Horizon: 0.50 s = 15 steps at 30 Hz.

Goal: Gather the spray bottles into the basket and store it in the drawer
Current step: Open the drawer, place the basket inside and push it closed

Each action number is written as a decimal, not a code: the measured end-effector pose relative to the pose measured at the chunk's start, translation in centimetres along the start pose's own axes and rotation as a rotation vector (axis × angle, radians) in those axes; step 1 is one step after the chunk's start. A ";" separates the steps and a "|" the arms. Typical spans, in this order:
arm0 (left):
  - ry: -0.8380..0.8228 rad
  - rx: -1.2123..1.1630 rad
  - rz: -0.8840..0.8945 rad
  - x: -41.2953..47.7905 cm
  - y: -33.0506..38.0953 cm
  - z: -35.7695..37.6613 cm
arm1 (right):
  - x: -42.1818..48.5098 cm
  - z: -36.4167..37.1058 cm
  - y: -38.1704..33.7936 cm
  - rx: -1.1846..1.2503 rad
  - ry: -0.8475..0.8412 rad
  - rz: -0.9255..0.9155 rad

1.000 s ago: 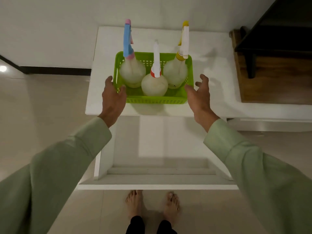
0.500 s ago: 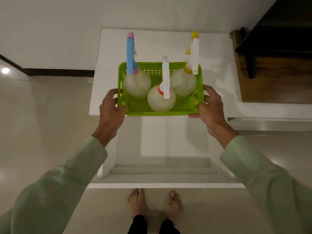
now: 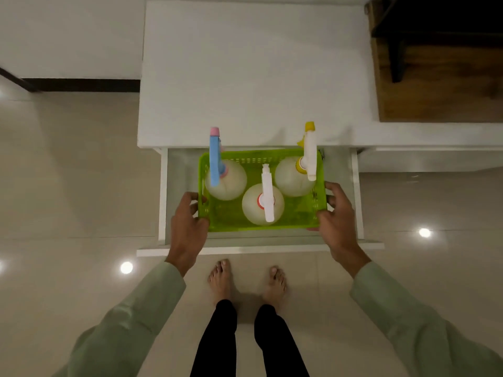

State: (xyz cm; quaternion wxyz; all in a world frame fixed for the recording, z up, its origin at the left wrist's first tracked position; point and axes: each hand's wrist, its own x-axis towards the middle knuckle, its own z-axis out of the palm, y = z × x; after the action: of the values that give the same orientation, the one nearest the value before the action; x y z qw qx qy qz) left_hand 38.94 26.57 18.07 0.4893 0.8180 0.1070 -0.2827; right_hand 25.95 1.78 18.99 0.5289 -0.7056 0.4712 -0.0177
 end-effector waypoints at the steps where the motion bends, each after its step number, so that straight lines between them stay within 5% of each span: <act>1: -0.011 0.006 -0.015 0.1 -0.6 0.2 | -0.1 0.2 0.8 -0.021 0.005 0.002; 15: -0.190 0.071 -0.258 7.9 -5.3 3.5 | 5.6 4.0 7.8 -0.282 0.019 0.140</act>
State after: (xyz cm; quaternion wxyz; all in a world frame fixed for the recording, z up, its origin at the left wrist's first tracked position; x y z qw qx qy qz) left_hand 41.77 25.36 8.41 0.4275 0.7838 0.1542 -0.4231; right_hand 26.07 0.87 8.61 0.4202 -0.7380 0.5221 0.0788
